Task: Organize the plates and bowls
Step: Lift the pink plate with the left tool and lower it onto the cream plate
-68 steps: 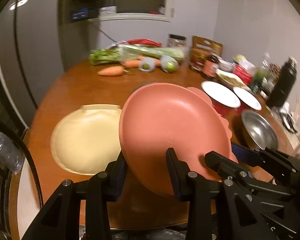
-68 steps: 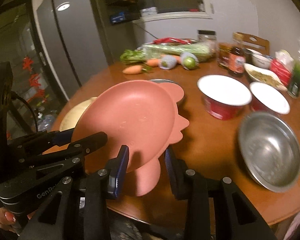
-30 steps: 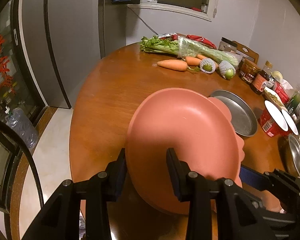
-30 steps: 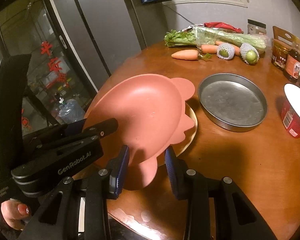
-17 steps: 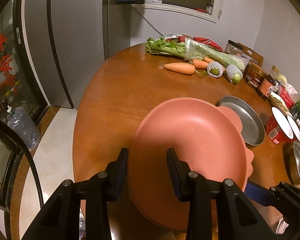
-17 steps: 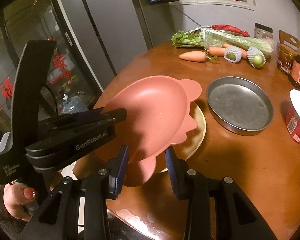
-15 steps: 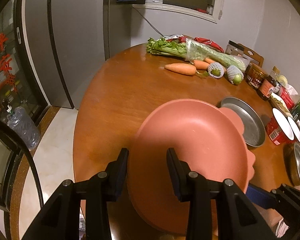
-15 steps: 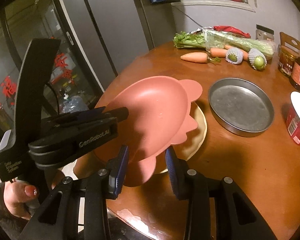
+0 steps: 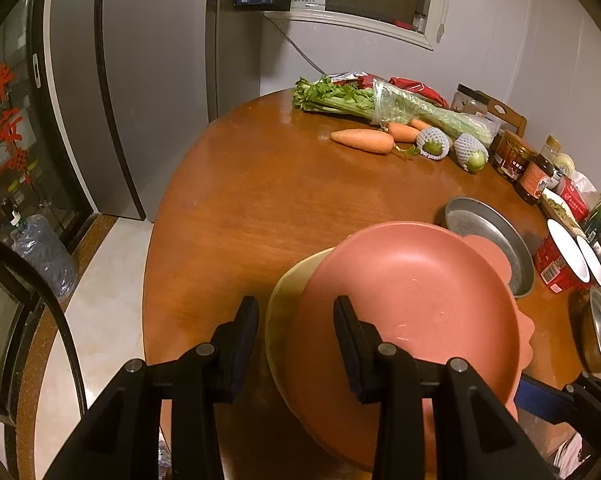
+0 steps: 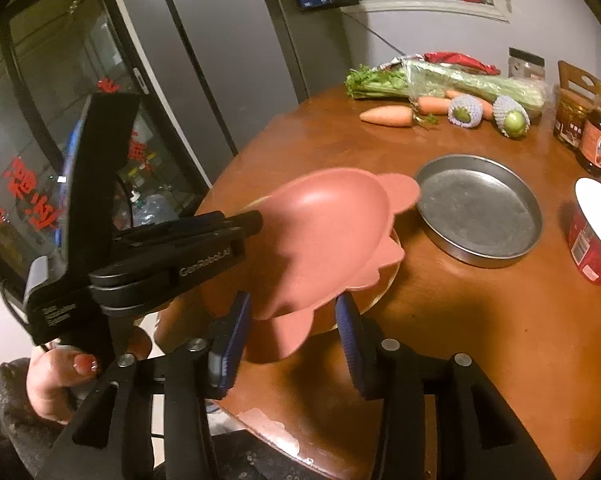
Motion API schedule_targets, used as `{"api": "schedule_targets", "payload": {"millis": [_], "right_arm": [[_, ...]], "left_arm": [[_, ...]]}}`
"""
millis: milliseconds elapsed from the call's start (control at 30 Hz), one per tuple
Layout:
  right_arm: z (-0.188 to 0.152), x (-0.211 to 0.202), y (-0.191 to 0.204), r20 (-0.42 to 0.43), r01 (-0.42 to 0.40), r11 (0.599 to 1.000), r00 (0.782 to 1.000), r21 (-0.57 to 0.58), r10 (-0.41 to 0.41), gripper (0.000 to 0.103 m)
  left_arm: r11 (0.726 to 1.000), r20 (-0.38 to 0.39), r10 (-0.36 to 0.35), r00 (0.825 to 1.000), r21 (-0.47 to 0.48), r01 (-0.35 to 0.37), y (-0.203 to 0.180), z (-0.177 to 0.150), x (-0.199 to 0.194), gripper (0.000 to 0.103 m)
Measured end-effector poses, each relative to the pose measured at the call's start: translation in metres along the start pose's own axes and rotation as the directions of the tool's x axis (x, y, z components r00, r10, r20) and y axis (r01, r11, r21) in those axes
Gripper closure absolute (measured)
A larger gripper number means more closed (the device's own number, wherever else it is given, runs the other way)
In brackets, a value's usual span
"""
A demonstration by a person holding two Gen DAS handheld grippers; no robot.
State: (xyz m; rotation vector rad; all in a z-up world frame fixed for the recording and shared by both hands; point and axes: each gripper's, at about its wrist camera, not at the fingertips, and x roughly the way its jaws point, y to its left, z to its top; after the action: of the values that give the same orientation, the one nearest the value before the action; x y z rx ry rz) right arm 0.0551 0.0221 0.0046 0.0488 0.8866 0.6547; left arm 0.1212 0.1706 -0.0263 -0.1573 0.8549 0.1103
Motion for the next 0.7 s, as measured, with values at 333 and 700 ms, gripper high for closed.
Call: {"api": "schedule_targets", "payload": {"millis": [333,700], "right_arm": [[-0.003,0.004,0.010,-0.034,-0.012,0.998,0.999,-0.060,0.010,0.054],[-0.018,-0.008,0.016,-0.028,-0.009,0.993,1.000,-0.116,0.006,0.054]], "left_arm": [[1.000,0.012,-0.015,1.000,-0.011,0.015,0.000,-0.004,-0.008,0.059],[1.000,0.022,-0.013,1.000,-0.027,0.013,0.004,-0.007,-0.015,0.055]]}}
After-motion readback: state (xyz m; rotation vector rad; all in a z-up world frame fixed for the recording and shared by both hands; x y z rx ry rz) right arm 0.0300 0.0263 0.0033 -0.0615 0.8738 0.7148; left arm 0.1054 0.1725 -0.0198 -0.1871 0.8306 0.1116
